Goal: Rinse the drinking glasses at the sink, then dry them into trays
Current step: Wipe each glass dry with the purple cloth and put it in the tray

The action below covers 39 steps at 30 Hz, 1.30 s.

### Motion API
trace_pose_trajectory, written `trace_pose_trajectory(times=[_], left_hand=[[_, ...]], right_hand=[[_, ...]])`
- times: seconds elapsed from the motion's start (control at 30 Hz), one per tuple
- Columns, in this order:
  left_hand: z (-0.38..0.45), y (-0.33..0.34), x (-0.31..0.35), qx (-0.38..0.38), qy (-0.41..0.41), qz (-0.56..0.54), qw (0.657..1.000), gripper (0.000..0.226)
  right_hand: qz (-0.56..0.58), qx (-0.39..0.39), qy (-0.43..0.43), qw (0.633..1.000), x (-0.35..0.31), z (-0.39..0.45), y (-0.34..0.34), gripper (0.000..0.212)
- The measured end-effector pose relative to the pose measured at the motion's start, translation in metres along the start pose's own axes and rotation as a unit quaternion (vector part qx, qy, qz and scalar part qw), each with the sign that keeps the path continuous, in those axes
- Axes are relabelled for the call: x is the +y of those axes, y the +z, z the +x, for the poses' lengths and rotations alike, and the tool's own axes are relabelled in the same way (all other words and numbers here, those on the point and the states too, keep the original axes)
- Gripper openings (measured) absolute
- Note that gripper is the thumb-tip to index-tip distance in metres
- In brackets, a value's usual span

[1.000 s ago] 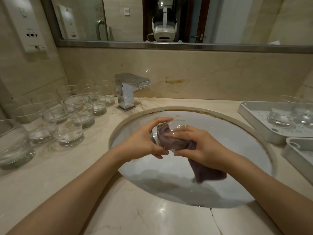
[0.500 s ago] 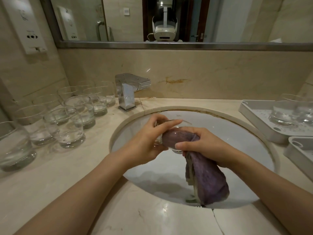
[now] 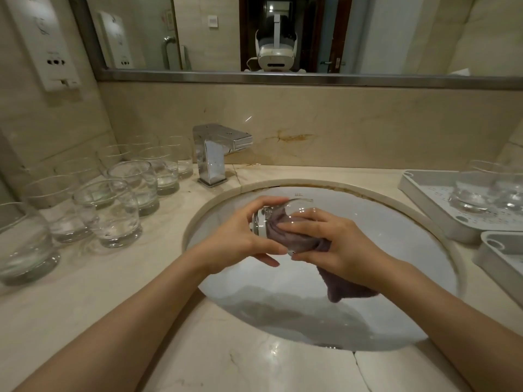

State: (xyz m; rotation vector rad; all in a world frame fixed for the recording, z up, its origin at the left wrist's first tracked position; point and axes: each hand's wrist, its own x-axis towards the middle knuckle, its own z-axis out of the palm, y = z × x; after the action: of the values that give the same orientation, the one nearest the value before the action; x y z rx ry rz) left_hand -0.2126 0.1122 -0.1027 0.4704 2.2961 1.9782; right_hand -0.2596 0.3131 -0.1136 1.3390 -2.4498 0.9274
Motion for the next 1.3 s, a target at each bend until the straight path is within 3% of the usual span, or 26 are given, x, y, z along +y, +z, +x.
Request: trace_pose_trajectory(times=[0.07, 0.17, 0.23, 0.3, 0.37, 0.43, 0.53, 0.6, 0.67, 0.73, 0.87, 0.97, 1.03, 1.07, 1.13, 1.2, 1.3], left_hand=[[0.0, 0.002, -0.004, 0.031, 0.052, 0.104, 0.993, 0.077], [0.002, -0.001, -0.014, 0.05, 0.179, 0.343, 0.921, 0.079], [0.004, -0.002, -0.018, 0.056, 0.213, 0.365, 0.905, 0.082], [0.006, 0.0, -0.018, 0.069, 0.209, 0.324, 0.92, 0.08], [0.005, 0.002, -0.013, 0.064, 0.142, 0.218, 0.963, 0.077], [0.003, 0.003, -0.005, 0.03, 0.034, 0.064, 0.997, 0.08], [0.001, -0.001, -0.003, -0.011, -0.039, -0.055, 0.998, 0.079], [0.001, -0.001, -0.001, -0.008, -0.028, -0.065, 0.997, 0.079], [0.002, 0.004, -0.003, 0.01, -0.004, -0.017, 1.0, 0.079], [0.003, 0.008, -0.008, 0.042, 0.041, 0.091, 0.994, 0.081], [0.005, -0.002, -0.019, 0.037, 0.193, 0.352, 0.915, 0.078], [0.005, -0.003, -0.017, 0.043, 0.219, 0.369, 0.902, 0.079], [0.004, 0.0, -0.013, 0.053, 0.188, 0.306, 0.932, 0.075], [0.003, 0.001, -0.009, 0.052, 0.146, 0.248, 0.956, 0.076], [-0.001, 0.001, -0.001, 0.027, 0.042, 0.105, 0.993, 0.082], [-0.001, -0.001, 0.002, 0.004, -0.008, 0.014, 1.0, 0.084], [-0.001, -0.005, 0.005, -0.022, -0.023, -0.06, 0.998, 0.084]], right_hand=[[0.15, -0.014, 0.102, 0.983, -0.006, 0.002, -0.002, 0.041], [0.345, -0.069, 0.216, 0.911, -0.015, 0.003, -0.009, 0.031], [0.38, -0.076, 0.224, 0.894, -0.015, 0.003, -0.013, 0.034], [0.368, -0.065, 0.211, 0.903, -0.014, 0.003, -0.01, 0.032], [0.283, -0.038, 0.162, 0.945, -0.012, 0.001, -0.005, 0.033], [0.073, -0.011, 0.045, 0.996, -0.003, -0.001, -0.003, 0.04], [-0.19, 0.022, -0.1, 0.976, 0.01, -0.002, 0.0, 0.047], [-0.193, 0.039, -0.098, 0.976, 0.011, -0.002, -0.001, 0.047], [-0.109, 0.03, -0.054, 0.992, 0.006, -0.001, -0.002, 0.048], [0.055, 0.013, 0.051, 0.997, -0.004, 0.0, -0.002, 0.047], [0.351, -0.067, 0.23, 0.905, -0.016, 0.002, -0.009, 0.029], [0.388, -0.083, 0.236, 0.887, -0.019, 0.003, -0.015, 0.031], [0.355, -0.065, 0.218, 0.907, -0.02, 0.003, -0.01, 0.031], [0.3, -0.047, 0.19, 0.933, -0.021, 0.002, -0.007, 0.034], [0.096, -0.015, 0.068, 0.993, -0.014, -0.001, -0.004, 0.042], [-0.109, 0.003, -0.055, 0.992, -0.002, -0.002, -0.004, 0.048], [-0.194, 0.032, -0.097, 0.976, 0.003, -0.002, -0.005, 0.049]])
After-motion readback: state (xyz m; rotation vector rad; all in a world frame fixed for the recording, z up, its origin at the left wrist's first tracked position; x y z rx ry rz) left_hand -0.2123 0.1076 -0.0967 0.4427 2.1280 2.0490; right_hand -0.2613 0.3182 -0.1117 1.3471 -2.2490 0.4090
